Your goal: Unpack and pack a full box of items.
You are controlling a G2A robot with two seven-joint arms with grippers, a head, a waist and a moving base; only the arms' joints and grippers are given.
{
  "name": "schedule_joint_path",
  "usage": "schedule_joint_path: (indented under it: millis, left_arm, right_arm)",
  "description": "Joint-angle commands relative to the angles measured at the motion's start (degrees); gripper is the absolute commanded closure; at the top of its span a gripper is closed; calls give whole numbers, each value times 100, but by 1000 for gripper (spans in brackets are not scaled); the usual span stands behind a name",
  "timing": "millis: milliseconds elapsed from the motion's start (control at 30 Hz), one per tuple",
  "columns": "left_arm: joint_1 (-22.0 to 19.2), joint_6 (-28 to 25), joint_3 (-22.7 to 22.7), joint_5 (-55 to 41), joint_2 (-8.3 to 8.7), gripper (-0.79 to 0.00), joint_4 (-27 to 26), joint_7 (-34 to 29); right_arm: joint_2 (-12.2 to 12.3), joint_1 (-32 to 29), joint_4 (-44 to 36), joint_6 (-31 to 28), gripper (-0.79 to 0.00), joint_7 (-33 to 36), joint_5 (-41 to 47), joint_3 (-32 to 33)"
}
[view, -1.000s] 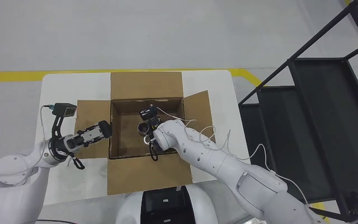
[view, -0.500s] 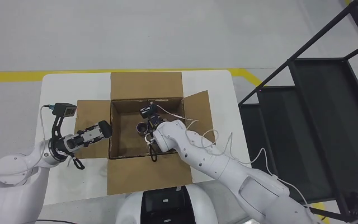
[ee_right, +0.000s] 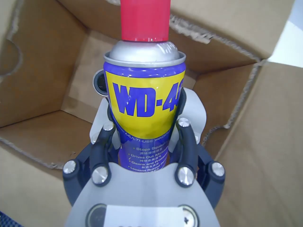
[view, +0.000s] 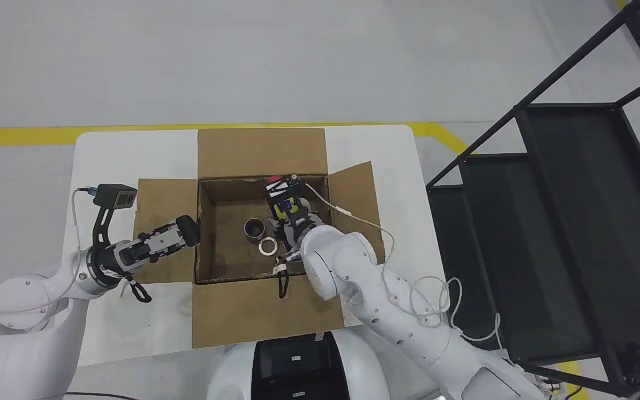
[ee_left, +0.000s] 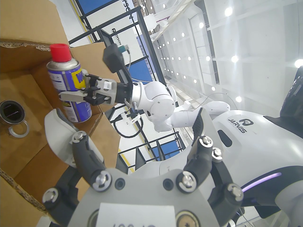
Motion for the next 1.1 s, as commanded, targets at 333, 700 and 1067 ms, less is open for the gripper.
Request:
schedule_joint_path:
  millis: [333, 700, 1067]
  left_arm:
    - [0, 0, 0, 0, 0, -785, 0, 0]
    - [0, 0, 0, 0, 0, -785, 0, 0]
    - [0, 0, 0, 0, 0, -785, 0, 0]
  right_arm:
    - [325, -2070, -1822, -1763, 0, -2972, 891, 1469]
    - [411, -2678, -2106, -2285, 0, -3650, 1216, 1967]
    - [415, -2665, -2059, -2300, 0, -3852, 1180, 2022]
